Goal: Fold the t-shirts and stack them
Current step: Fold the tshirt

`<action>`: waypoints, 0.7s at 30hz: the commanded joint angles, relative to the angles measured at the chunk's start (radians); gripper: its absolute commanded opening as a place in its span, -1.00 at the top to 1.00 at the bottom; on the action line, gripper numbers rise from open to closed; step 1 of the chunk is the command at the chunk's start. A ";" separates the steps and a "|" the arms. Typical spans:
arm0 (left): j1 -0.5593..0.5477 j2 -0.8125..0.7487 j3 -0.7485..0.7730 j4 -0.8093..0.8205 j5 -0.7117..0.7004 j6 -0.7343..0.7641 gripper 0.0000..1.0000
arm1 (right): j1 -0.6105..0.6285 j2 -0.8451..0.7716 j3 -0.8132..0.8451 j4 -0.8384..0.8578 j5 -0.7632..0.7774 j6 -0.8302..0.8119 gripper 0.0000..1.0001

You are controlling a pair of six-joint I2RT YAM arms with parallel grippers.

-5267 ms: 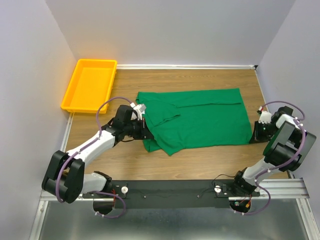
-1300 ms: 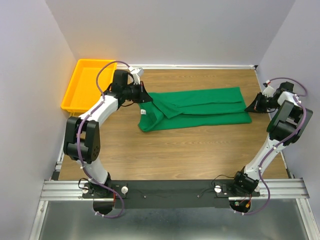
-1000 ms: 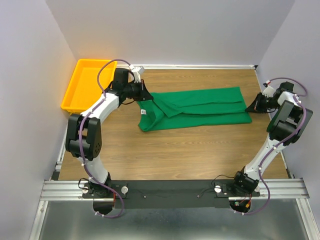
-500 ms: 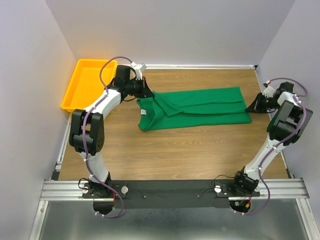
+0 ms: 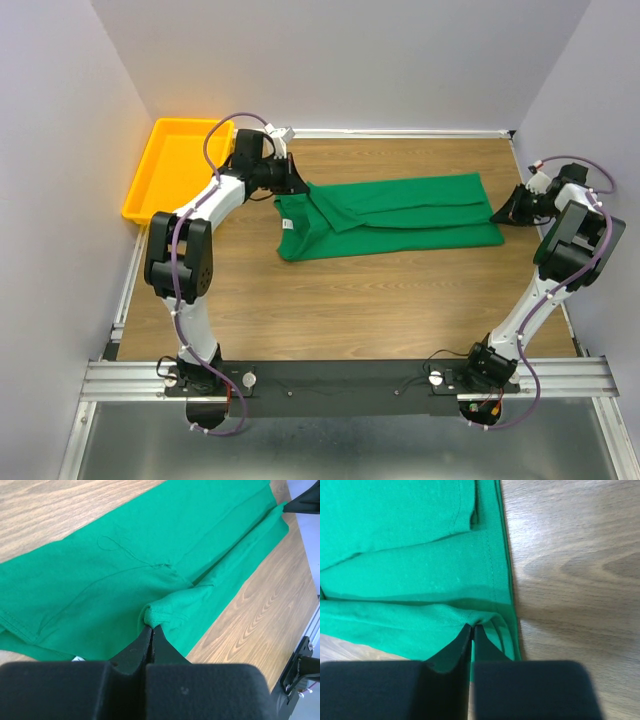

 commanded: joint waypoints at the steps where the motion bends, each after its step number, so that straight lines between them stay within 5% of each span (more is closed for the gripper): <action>1: 0.007 0.042 0.044 0.000 0.012 0.007 1.00 | 0.002 0.026 0.023 0.055 0.016 0.073 0.60; 3: 0.007 0.063 0.061 0.003 0.013 0.000 1.00 | 0.002 0.038 0.034 0.090 0.001 0.137 0.13; 5: 0.007 0.076 0.071 0.003 0.019 -0.003 1.00 | 0.002 0.042 0.040 0.118 -0.042 0.178 -0.01; 21: 0.008 0.152 0.157 -0.026 0.021 0.000 1.00 | 0.069 -0.112 -0.156 0.170 -0.173 0.061 -0.20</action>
